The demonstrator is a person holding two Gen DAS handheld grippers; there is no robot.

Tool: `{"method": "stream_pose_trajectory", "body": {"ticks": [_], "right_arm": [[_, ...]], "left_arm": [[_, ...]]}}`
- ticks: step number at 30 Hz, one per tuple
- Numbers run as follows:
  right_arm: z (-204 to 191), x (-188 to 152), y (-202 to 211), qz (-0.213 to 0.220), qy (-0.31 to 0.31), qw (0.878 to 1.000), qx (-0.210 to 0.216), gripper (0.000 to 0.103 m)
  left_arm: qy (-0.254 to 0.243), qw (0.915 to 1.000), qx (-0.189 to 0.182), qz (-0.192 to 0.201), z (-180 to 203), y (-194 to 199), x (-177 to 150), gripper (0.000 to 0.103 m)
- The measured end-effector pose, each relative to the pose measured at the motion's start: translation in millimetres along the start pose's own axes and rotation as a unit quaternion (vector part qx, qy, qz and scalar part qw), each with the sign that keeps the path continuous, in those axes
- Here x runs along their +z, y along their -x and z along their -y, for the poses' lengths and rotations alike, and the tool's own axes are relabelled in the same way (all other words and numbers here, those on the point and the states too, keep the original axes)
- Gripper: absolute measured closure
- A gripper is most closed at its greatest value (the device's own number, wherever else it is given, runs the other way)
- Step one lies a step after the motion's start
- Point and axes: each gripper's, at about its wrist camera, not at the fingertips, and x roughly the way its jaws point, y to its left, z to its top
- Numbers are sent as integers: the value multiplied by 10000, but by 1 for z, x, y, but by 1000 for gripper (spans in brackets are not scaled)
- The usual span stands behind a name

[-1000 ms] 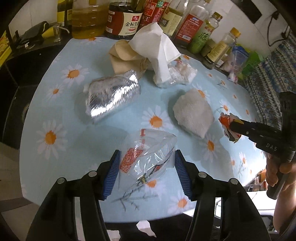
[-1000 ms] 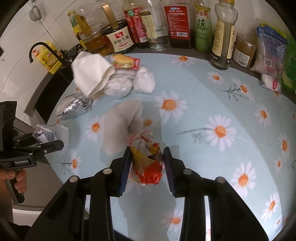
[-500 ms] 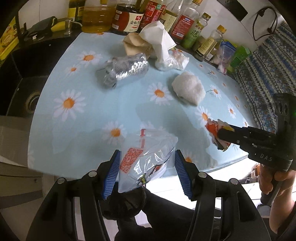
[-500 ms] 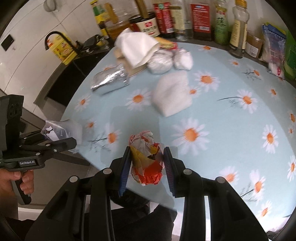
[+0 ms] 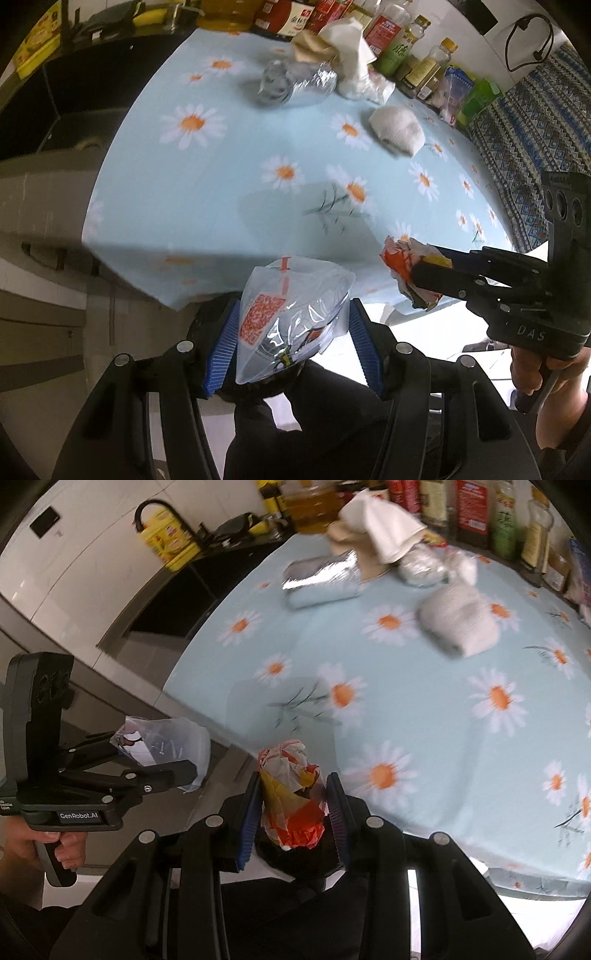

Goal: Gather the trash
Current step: 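Carry the bag with the left tool into the black bin while the right tool drops the wrapper there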

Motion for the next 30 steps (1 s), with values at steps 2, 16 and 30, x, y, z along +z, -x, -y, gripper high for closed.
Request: {"method": "stream_pose_trajectory", "body": {"ticks": [2,16,30], "right_arm": [[-8,-5,-8,-89,41,9999,34,67],[-26,-38,-59,-665,-54,9977,96,66],[-23,-55,-78,-891,-259,9955,178,65]], "left_arm": [[32,10000,-16,-67,-5,-2,-9,47],[274,9976,-56,-628,-28,-36,-53,47],[282,9942,-54,-1034,-33,-60,-70,46]]}}
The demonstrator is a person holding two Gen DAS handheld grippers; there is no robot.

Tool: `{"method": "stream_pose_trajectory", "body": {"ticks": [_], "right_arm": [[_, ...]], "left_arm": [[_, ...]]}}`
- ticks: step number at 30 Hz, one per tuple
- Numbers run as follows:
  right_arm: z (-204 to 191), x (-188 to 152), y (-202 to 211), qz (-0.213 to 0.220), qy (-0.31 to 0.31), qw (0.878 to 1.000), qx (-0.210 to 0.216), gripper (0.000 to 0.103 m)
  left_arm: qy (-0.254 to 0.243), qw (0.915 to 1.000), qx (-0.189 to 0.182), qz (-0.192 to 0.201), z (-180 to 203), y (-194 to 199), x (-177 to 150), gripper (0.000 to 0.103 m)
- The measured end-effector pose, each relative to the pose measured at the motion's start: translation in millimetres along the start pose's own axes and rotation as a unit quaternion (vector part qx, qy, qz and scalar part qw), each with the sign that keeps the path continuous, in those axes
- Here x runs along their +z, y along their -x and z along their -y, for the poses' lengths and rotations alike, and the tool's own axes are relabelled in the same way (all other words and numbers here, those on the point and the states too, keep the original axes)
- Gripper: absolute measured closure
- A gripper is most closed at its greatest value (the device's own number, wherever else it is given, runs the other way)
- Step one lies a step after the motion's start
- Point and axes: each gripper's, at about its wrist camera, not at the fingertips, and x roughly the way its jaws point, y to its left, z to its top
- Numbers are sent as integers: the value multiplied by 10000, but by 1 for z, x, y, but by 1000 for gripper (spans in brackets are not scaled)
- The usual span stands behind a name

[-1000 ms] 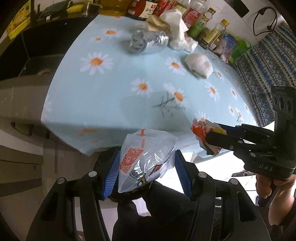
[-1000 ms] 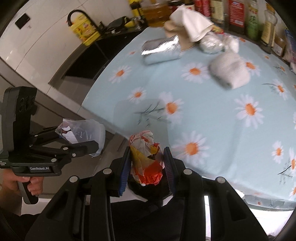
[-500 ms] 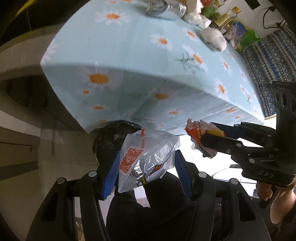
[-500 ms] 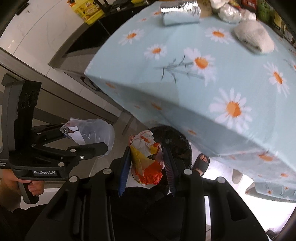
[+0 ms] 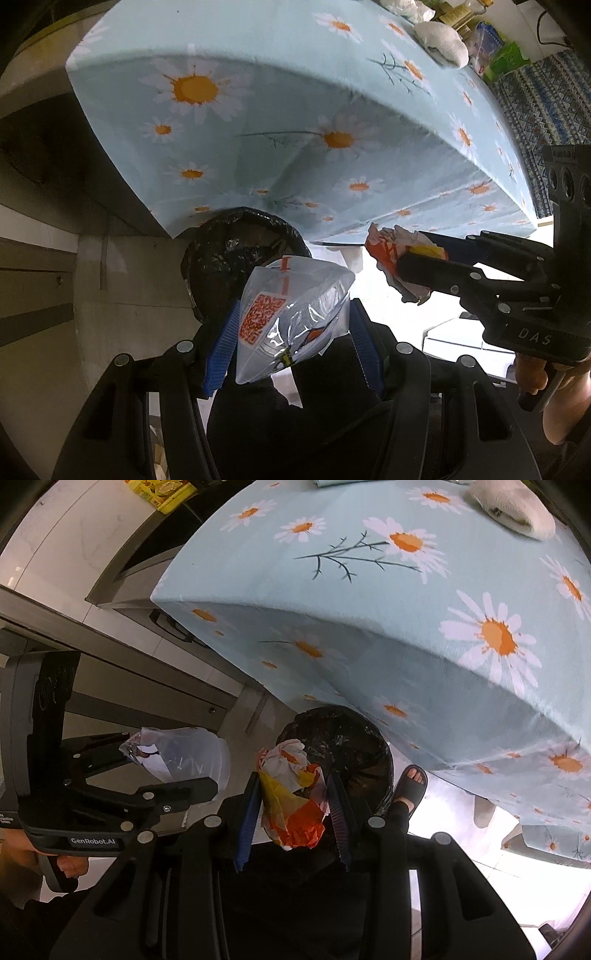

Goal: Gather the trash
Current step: 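Carry the bag with the left tool into the black bin while the right tool drops the wrapper there, then raise both open tools from the bin back over the tablecloth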

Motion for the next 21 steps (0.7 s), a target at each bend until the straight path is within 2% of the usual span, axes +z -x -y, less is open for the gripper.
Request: {"method": "stream_pose_trajectory", "body": {"ticks": [3,5,10,21], "right_arm": [[5,0,2,-6,-112,9999,67,62],[8,2,3,-10,-195,9997,124,55],[16,6,8,27,-346,9991,223,49],[21,6,17,127,-407,9990,163,49]], "left_arm": [[14,10000,-26,-67,1,-4,1,45],[33,9999,-18,-113,1,-5,2,44],[42,9999,49,-139,4,-6,4,31],[18,9999,25,-120,6,-3,7,31]]}}
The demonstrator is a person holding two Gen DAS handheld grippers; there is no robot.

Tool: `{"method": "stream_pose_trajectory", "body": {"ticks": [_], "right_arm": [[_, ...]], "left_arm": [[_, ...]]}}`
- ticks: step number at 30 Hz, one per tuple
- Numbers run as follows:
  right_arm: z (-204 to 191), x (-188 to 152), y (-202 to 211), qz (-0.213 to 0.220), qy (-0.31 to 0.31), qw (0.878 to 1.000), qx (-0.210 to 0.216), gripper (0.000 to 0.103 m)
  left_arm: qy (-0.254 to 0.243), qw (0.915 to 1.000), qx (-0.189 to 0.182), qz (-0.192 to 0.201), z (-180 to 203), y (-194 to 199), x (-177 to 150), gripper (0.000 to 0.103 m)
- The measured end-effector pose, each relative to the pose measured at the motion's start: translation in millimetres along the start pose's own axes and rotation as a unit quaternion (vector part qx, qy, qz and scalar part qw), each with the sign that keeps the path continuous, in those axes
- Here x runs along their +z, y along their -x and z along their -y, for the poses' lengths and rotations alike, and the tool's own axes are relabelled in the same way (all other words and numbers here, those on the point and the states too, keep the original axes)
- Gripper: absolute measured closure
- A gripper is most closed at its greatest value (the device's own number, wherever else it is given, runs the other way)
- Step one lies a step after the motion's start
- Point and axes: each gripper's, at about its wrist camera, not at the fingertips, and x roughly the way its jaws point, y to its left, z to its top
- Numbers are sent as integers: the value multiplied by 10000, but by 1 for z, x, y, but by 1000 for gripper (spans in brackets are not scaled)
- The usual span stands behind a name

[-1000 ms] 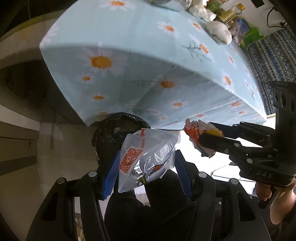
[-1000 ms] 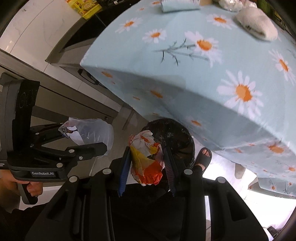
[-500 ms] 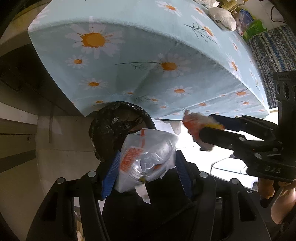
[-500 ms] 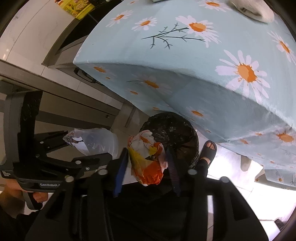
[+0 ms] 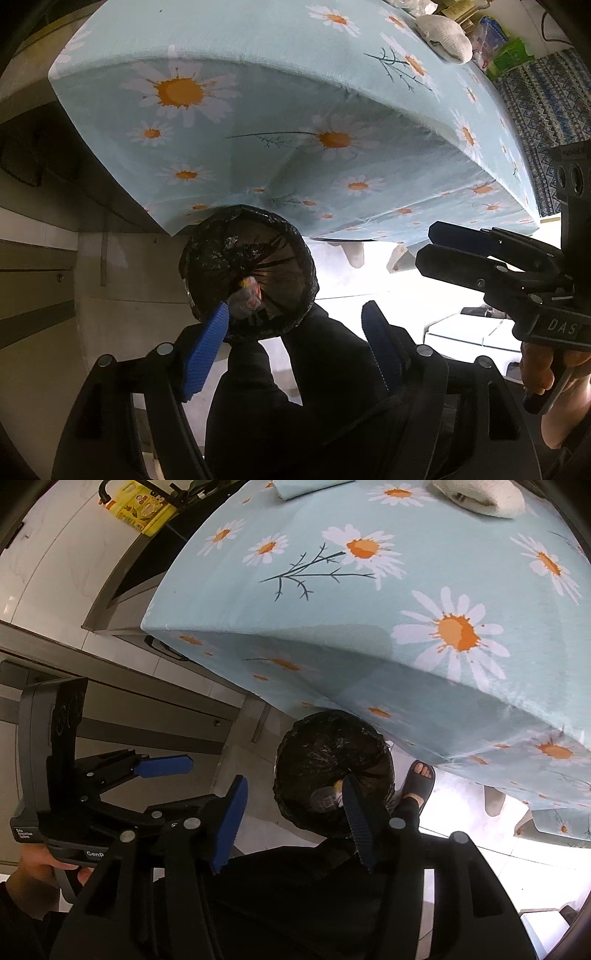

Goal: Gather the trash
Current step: 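Raise both open tools from the bin back over the tablecloth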

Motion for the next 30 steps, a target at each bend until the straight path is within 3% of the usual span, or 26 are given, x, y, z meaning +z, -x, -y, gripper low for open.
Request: {"method": "stream_pose_trajectory", "body": {"ticks": [10,30], "right_arm": [[0,-1,16,151,37,9999,-52,49],[19,16,92,876,-32,9958,-263,49]], "left_arm": [[-68,9999,-50,127,4,15,5,31],[-453,9951,-181,858,36,72,46,31]]}}
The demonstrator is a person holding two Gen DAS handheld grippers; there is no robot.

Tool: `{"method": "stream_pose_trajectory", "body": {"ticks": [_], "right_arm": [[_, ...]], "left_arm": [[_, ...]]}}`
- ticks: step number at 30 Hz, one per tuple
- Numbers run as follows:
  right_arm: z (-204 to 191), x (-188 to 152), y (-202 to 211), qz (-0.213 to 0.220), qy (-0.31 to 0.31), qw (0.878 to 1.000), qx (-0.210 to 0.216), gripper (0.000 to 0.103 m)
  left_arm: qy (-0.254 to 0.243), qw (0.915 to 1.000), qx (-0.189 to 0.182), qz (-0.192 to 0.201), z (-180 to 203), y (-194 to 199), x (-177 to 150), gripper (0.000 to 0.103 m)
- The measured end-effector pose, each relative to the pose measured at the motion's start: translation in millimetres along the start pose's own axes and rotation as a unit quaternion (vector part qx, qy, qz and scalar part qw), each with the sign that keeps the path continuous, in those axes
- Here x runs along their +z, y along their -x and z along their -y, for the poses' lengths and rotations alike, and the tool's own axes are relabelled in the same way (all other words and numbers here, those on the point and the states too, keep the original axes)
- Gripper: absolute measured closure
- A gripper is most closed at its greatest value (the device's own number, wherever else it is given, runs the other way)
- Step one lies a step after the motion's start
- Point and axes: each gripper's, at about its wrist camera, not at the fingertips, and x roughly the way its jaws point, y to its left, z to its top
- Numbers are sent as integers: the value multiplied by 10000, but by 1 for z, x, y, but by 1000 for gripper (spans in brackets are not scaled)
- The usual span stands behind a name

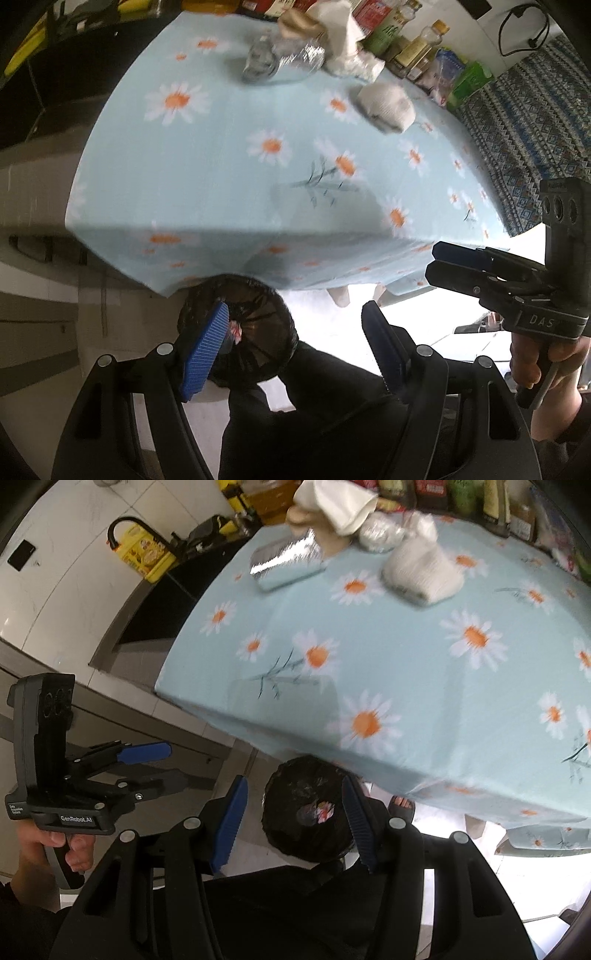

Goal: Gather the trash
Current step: 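Raise both open tools from the bin back over the tablecloth, then grasp the foil-wrapped package with the left tool while the right tool grasps the white paper towel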

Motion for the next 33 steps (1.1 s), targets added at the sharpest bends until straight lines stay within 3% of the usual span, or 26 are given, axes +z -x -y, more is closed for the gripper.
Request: {"method": "stream_pose_trajectory", "body": {"ticks": [16,29,33], "right_arm": [[63,63,39,598,-45,9980,-188,49],[102,120,36,605,57,9978,-269,47],[107,132,29,567,89,9980,-246,47]], "left_arm": [[-61,9982,264,538,24,13,74,31],[-183,9952,706,650,28,10,135,31],[-180,9942,878,601,27,1,151,25]]}}
